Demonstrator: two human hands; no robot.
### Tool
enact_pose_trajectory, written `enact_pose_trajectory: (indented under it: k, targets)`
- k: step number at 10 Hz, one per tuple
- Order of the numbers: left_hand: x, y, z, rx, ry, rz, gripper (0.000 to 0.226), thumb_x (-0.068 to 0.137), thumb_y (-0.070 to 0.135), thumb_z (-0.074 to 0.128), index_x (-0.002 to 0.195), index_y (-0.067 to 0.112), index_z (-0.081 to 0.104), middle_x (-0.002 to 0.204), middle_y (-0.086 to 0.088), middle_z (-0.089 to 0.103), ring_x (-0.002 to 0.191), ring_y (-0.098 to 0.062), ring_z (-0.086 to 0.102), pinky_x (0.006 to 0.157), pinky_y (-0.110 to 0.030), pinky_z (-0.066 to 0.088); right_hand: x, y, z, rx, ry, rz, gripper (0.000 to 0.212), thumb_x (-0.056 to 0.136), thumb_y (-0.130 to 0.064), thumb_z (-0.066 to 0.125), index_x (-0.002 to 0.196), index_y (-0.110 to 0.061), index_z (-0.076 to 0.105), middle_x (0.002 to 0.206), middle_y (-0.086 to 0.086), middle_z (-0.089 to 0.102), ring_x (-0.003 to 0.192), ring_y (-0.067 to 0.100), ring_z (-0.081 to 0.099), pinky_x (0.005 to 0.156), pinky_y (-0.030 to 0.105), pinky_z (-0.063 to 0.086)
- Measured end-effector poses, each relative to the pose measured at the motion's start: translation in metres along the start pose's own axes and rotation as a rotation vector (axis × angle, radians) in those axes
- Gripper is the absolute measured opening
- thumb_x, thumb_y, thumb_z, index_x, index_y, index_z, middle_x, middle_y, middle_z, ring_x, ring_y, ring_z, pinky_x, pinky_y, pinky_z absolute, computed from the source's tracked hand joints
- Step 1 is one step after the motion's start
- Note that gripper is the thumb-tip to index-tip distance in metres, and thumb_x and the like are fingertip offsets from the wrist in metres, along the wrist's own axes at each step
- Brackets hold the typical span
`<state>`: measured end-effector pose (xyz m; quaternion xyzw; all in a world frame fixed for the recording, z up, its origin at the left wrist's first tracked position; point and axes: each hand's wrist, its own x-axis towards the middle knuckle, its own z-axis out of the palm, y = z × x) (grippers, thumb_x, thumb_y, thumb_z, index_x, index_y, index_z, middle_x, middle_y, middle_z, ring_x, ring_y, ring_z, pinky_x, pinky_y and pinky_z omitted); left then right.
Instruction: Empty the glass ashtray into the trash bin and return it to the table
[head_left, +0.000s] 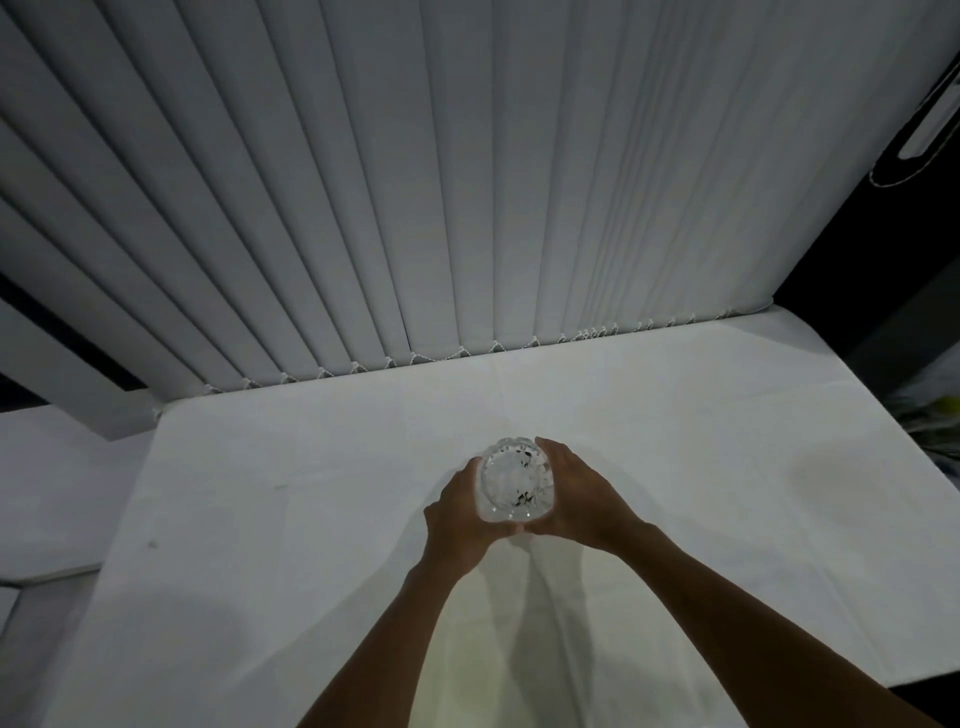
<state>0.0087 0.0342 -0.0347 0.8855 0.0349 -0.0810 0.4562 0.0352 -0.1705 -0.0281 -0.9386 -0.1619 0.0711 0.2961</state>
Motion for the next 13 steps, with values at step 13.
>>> enact_pose_trajectory:
  k: [13]
  targets:
    - [-0.005, 0.010, -0.008, 0.323, -0.072, -0.036, 0.116, 0.059, 0.064, 0.091, 0.152, 0.021, 0.037, 0.153, 0.007, 0.050, 0.145, -0.017, 0.045, 0.113, -0.042, 0.041, 0.000, 0.012, -0.035, -0.048, -0.067, 0.050, 0.123, 0.071, -0.050, 0.087, 0.161, -0.021, 0.008, 0.164, -0.002, 0.023, 0.144, 0.020, 0.030, 0.109, 0.040, 0.042]
